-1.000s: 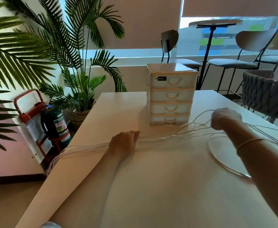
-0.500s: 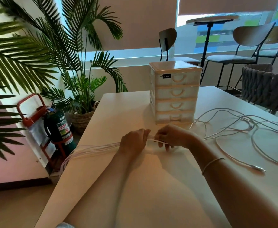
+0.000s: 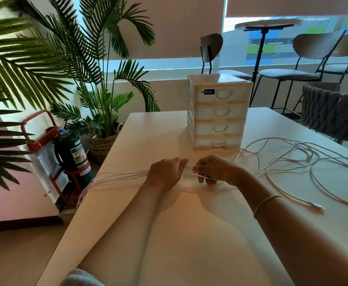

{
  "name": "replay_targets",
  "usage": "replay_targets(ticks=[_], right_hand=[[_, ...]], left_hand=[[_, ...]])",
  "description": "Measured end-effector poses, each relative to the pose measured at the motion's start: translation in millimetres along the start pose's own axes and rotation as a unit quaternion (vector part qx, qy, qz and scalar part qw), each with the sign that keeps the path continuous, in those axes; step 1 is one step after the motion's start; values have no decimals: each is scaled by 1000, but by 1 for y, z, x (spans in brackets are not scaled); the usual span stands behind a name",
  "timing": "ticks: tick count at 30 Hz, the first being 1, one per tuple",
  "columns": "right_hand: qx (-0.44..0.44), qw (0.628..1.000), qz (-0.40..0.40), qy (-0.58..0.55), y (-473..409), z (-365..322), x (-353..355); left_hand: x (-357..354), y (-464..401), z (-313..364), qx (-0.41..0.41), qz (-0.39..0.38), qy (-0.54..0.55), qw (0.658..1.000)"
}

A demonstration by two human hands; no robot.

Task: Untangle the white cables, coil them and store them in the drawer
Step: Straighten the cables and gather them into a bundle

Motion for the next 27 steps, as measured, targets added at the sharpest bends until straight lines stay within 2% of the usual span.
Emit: replay_targets(ticks=[3, 7, 14, 18, 21, 27], right_hand=[[0, 1000, -10, -5, 2, -2, -3], [-4, 999, -10, 43, 5, -7, -8], [39, 987, 75, 133, 4, -13, 3], [39, 995, 32, 89, 11, -12, -1], [23, 994, 0, 109, 16, -10, -10], [16, 998, 29, 59, 17, -12, -7]], left_hand=[[0, 1, 0, 9, 10, -25, 1000], [3, 2, -2, 23, 28, -20, 999], [7, 13, 1, -22, -8, -7, 1000], [9, 13, -3, 6, 22, 8, 1000], [5, 13, 0, 22, 24, 9, 999], [7, 16, -3, 10, 21, -6, 1000]])
Point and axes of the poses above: each hand's wrist, its own y-axis away from the middle knuckle, its own x-axis out of the back of the hand, z = x × y, the point moved 2 cm from there along -y, towards the middle knuckle, and after that the axes turned 2 degrees about y, right-handed, at the moved point
